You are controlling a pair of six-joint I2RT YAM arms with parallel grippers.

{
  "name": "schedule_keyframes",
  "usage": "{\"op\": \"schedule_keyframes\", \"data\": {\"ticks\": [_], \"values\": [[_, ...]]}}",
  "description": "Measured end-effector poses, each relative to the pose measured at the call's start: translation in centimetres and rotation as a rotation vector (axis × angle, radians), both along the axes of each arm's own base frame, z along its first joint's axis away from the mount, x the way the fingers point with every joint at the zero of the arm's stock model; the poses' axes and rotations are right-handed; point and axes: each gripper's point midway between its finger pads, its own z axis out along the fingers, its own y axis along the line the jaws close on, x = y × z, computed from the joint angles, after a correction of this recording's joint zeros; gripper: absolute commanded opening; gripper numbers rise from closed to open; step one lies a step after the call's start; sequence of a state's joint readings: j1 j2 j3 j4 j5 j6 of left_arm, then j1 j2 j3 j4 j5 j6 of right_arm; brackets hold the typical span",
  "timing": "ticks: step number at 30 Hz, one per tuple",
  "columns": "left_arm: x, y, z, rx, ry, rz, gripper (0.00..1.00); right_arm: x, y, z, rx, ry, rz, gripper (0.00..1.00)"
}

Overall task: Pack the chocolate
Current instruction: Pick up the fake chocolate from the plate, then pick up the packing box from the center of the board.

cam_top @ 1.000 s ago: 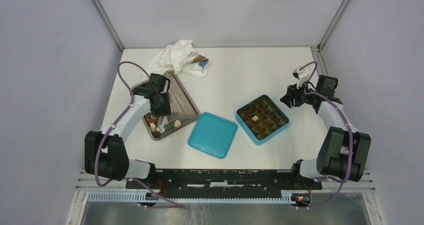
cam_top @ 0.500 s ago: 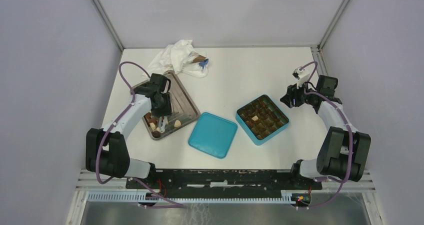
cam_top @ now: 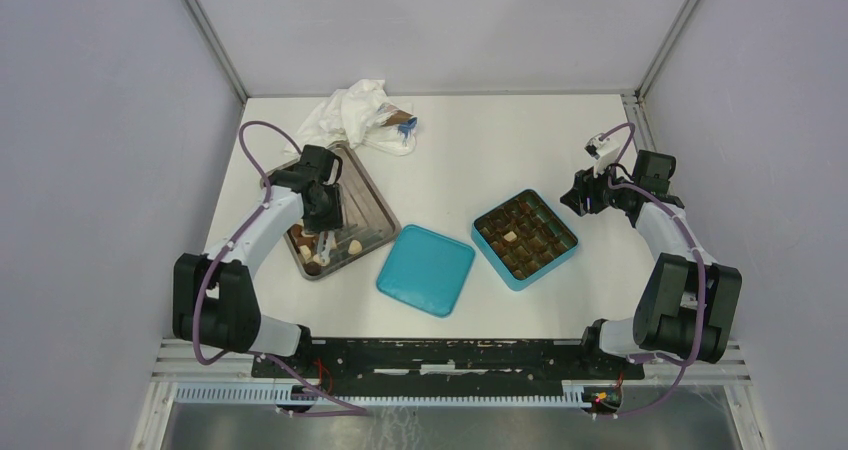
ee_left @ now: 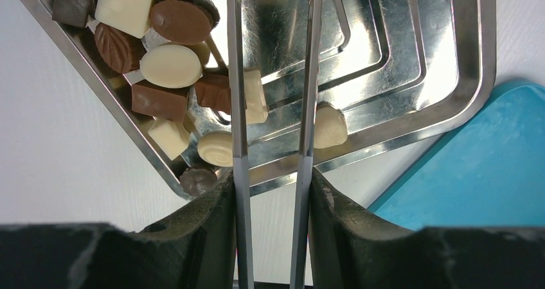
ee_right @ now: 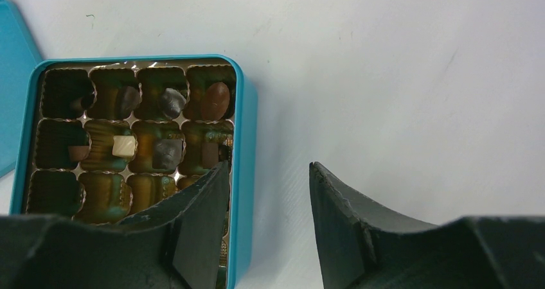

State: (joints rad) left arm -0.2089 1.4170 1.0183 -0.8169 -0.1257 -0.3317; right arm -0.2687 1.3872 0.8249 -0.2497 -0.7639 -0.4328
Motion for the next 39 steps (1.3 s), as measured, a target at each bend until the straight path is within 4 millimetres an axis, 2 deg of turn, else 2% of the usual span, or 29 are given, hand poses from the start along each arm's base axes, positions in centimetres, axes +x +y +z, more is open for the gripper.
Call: {"op": "schedule_keyframes", "data": {"ticks": [5,12,19,24,28,33,36,39], "values": [[-0.1,0.0,0.4,-0.003,-0.009,-0.001,0.03,0.0,0.1,0.0,0.002,-0.003,0.006,0.55],[-0.3,-0.6,3.1,-0.058,-0.098,-0.016,0.02,-0.2,1.1,0.5,0.030,-0.030,0.067,0.55],[-0.8,-2.9,5.4,-0.186,-0.174,-0.079,0.02,-0.8,2.7,1.0,0.043,-0.060,0.145,0.56],[-1.6,-6.9,7.0,-0.324,-0.243,-0.212,0.02,-0.8,3.3,0.7,0.009,-0.062,0.161,0.56],[-2.9,-11.8,8.7,-0.426,-0.310,-0.381,0.02,-0.5,3.2,-0.3,-0.053,-0.042,0.149,0.56],[-4.9,-17.3,10.5,-0.523,-0.361,-0.535,0.02,-0.6,3.5,-3.1,-0.108,0.040,0.152,0.52],[-5.8,-19.7,11.3,-0.569,-0.383,-0.590,0.02,-0.7,3.7,-4.5,-0.143,0.082,0.151,0.50],[-6.3,-21.3,11.5,-0.593,-0.392,-0.624,0.02,-0.7,3.9,-5.0,-0.176,0.095,0.149,0.45]]}}
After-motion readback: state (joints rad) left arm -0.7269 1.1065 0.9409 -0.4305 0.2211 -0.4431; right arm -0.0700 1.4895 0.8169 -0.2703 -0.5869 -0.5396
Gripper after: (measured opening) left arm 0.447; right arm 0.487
